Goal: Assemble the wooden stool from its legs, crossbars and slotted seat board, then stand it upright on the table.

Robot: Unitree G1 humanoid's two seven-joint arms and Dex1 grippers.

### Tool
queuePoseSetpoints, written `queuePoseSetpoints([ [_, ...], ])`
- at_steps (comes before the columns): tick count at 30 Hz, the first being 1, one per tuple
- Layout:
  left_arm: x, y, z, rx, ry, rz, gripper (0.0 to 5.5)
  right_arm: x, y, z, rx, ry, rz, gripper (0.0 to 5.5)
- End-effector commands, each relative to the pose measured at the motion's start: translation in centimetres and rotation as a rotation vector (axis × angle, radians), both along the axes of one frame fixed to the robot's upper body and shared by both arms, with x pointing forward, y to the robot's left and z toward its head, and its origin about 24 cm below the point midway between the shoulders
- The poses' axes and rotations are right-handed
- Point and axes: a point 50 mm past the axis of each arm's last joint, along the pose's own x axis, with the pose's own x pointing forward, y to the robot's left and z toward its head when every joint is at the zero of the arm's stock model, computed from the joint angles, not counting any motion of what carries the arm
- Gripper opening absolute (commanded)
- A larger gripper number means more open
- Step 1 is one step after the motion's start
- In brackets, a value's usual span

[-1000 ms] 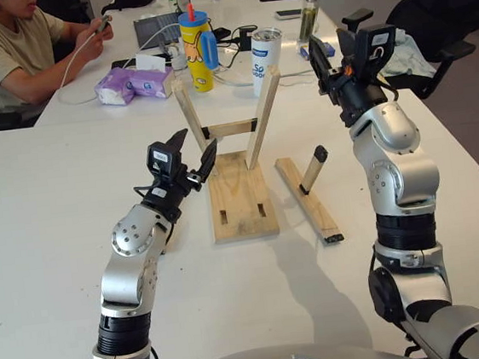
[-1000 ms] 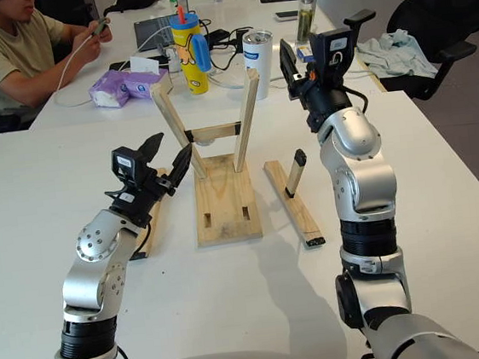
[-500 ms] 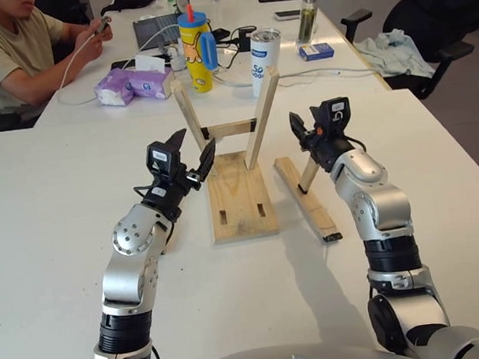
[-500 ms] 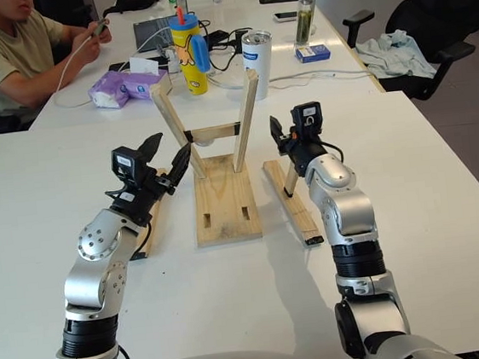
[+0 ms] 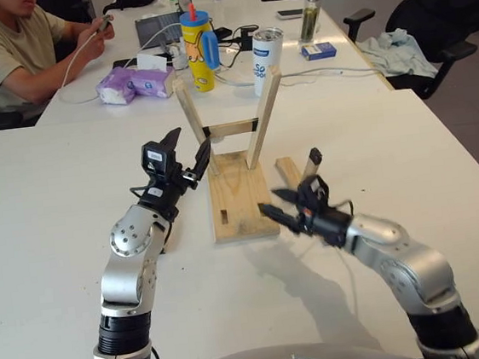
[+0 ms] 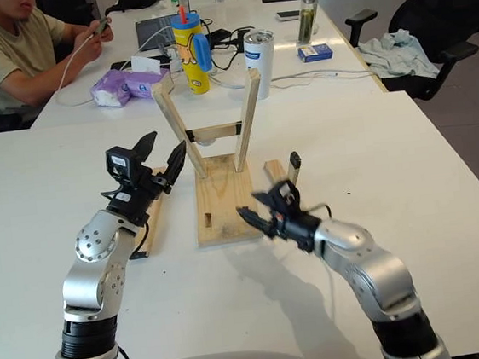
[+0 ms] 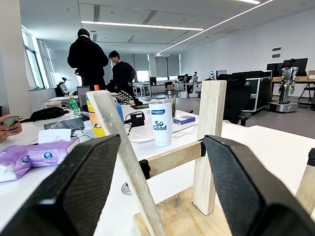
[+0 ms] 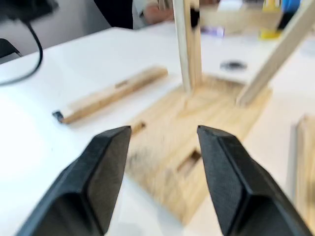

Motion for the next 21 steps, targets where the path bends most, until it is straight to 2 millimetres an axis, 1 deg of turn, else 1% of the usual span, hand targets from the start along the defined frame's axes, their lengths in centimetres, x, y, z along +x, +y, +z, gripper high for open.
queuePoseSetpoints([
  [1,-0.5,0.2,-0.3,0.01,0.02,0.005,3.16,-0.4,-3.2,0.5,-0.002,-0.001,-0.176,2.88],
  [3,-0.5,0.2,-0.4,0.012,0.026,0.005,3.16,0.2,-4.3,0.5,-0.058,-0.013,-0.257,3.28],
  [5,-0.5,0.3,-0.5,0.013,0.029,0.003,3.16,0.9,-5.0,0.1,-0.141,0.003,-0.312,3.53],
  [7,-0.3,0.2,-0.4,0.015,0.027,-0.001,3.16,1.4,-4.8,-0.6,-0.214,0.029,-0.301,3.91],
  [8,-0.2,0.2,-0.4,0.015,0.026,-0.004,3.16,1.7,-4.7,-1.1,-0.224,0.053,-0.309,4.03],
  [10,0.0,0.1,-0.2,0.017,0.023,-0.012,3.16,2.5,-4.3,-2.0,-0.27,0.081,-0.311,4.03],
  [12,0.1,0.0,-0.2,0.018,0.021,-0.021,3.16,3.1,-4.1,-2.5,-0.279,0.101,-0.321,4.03],
  [15,0.2,-0.2,-0.1,0.019,0.019,-0.033,3.16,3.5,-4.0,-3.3,-0.282,0.141,-0.329,4.03],
  [21,0.2,0.1,0.0,0.019,0.019,-0.026,3.16,4.0,-4.4,-3.2,-0.271,0.183,-0.366,3.04],
])
